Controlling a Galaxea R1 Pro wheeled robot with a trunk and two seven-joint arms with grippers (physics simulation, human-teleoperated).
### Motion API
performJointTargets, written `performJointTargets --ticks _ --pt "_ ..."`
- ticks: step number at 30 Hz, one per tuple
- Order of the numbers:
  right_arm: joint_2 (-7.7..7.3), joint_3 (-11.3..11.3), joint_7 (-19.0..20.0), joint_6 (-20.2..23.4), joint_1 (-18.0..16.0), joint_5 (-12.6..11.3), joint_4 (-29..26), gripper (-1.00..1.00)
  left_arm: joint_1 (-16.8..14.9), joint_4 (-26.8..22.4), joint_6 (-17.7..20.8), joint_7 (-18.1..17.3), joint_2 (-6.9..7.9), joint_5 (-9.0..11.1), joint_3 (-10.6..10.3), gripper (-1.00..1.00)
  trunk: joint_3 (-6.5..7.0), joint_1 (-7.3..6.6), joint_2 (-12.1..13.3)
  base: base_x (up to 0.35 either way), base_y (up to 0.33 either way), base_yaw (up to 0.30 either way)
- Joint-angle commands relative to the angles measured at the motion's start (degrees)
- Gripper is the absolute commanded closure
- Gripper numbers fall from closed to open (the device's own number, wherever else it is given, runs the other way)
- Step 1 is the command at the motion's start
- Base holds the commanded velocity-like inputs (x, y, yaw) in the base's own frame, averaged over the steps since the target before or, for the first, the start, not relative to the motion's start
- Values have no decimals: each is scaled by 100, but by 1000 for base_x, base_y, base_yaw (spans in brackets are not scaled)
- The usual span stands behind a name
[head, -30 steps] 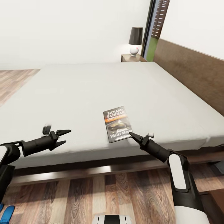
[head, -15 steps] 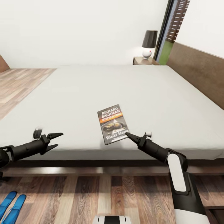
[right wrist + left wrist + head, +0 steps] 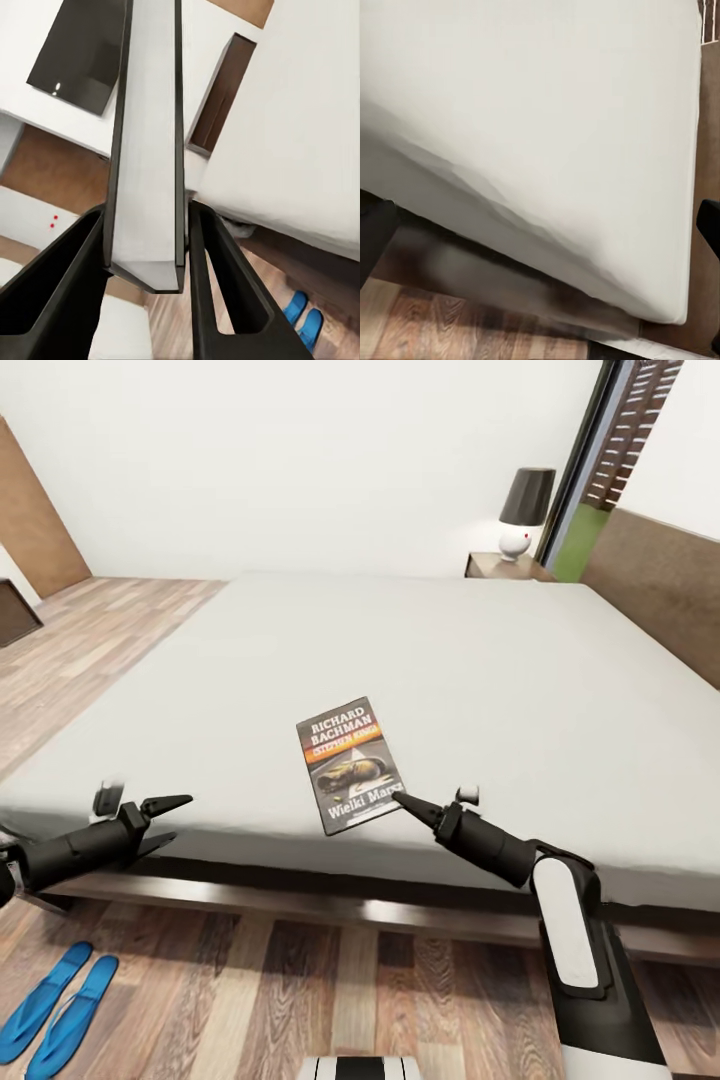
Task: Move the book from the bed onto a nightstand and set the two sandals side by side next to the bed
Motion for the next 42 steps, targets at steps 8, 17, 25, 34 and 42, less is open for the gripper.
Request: performJointTargets --ticks 8,17,25,34,42 --pt "6 23 49 39 7 -10 -27 100 239 -19 17 30 -1 57 318 -100 46 -1 -2 0 0 225" --pt "6 134 49 39 21 -2 -36 100 427 -23 17 -8 -2 31 548 -100 102 -1 -2 0 0 225" --pt "6 164 49 39 30 6 -39 100 487 -23 17 -14 -2 0 578 -100 152 -1 -2 0 0 226" --pt "6 177 49 39 31 9 -40 100 735 -20 17 -7 -2 -18 730 -100 208 -1 -2 0 0 225" --pt "7 197 49 39 32 9 -40 100 857 -21 17 -5 -7 -26 874 -100 261 -1 -2 0 0 210"
